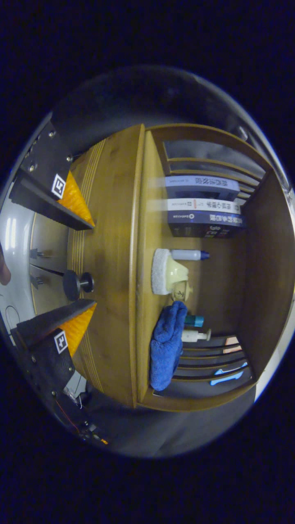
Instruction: Pull open the drawer, take out the items inside it, and place them on the countertop above the cabinet.
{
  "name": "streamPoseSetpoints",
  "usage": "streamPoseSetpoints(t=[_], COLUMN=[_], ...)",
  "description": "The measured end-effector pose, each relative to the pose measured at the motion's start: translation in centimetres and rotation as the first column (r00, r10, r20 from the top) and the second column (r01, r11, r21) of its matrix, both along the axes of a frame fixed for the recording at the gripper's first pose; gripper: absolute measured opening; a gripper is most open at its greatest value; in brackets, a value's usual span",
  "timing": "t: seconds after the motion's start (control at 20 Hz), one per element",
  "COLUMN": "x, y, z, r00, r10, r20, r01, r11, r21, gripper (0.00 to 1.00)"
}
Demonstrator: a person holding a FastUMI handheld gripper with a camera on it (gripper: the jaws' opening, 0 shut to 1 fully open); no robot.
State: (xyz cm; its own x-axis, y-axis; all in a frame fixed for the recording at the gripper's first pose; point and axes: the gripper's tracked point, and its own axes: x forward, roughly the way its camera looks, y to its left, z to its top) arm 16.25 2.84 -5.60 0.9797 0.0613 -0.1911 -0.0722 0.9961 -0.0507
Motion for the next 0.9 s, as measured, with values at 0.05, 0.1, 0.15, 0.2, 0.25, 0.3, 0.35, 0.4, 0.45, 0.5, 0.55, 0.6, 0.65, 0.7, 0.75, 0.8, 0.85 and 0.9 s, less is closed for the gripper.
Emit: streamPoseSetpoints(t=[0.05, 0.1, 0.15, 0.2, 0.25, 0.3, 0.35, 0.4, 0.45, 0.5, 0.55, 0.6, 0.65, 0.7, 0.75, 0.8, 0.85, 0.9], x=[-1.4, -2.4, -3.6, -4.8, -5.9, -7.0, -8.1, -9.2, -10.2, -11.2, -12.3, -13.4, -14.3, -15.2, -16.2, -17.1, -18.0, -18.7], y=[-0.1, -0.5, -0.8, -0.9, -0.9, -0.8, -0.8, -0.9, -1.1, -1.2, -1.4, -1.7, -2.0, -2.1, -2.3, -2.3, -2.2, -2.1], z=[1.0, 1.8, 2.8, 3.7, 4.6, 5.5, 6.5, 7.5, 8.5, 9.5, 10.3, 11.0, 11.4, 11.7, 11.9, 12.2, 12.3, 12.4], r00=[1.000, 1.000, 0.999, 0.998, 0.998, 0.997, 0.996, 0.995, 0.993, 0.991, 0.989, 0.988, 0.987, 0.986, 0.985, 0.984, 0.983, 0.983], r10=[0.002, -0.004, -0.010, -0.015, -0.017, -0.014, -0.014, -0.016, -0.021, -0.028, -0.035, -0.048, -0.055, -0.059, -0.063, -0.061, -0.057, -0.055], r20=[0.011, 0.024, 0.036, 0.054, 0.066, 0.076, 0.088, 0.101, 0.115, 0.133, 0.143, 0.148, 0.152, 0.155, 0.158, 0.166, 0.172, 0.174], r01=[-0.002, 0.004, 0.011, 0.016, 0.018, 0.014, 0.014, 0.015, 0.020, 0.025, 0.032, 0.043, 0.049, 0.052, 0.055, 0.052, 0.046, 0.044], r11=[1.000, 1.000, 1.000, 1.000, 1.000, 1.000, 1.000, 1.000, 1.000, 1.000, 0.999, 0.998, 0.998, 0.997, 0.997, 0.997, 0.997, 0.997], r21=[-0.002, -0.008, -0.014, -0.016, -0.015, -0.007, 0.002, 0.008, 0.013, 0.019, 0.026, 0.036, 0.045, 0.052, 0.055, 0.060, 0.065, 0.066], gripper=[1.00, 1.00, 1.00, 1.00, 1.00, 1.00, 1.00, 1.00, 1.00, 1.00, 1.00, 1.00, 1.00, 1.00, 1.00, 1.00, 1.00, 1.00])
